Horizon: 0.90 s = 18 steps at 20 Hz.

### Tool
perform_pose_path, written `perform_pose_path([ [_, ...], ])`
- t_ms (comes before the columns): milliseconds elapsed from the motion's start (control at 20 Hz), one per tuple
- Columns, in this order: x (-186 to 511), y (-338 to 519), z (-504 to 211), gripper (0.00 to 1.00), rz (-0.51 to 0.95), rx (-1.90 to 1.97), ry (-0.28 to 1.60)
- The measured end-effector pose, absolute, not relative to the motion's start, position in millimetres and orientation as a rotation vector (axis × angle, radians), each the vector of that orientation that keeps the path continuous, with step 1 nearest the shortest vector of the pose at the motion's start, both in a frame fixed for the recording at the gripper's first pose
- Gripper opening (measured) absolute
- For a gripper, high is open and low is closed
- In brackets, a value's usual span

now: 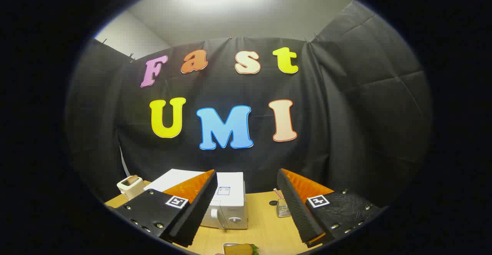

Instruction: Open the microwave, put the food inside, and close the microwave door.

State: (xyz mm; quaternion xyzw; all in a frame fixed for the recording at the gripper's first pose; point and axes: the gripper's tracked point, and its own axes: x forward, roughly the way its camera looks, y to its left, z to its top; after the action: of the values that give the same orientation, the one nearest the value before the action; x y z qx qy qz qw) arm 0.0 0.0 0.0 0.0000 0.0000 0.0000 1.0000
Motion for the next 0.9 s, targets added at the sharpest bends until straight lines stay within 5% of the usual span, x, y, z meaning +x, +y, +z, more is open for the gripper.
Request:
perform_pose_path([
  [900, 3.9, 39.3, -20.7, 0.97, -0.001, -0.029, -0.004],
])
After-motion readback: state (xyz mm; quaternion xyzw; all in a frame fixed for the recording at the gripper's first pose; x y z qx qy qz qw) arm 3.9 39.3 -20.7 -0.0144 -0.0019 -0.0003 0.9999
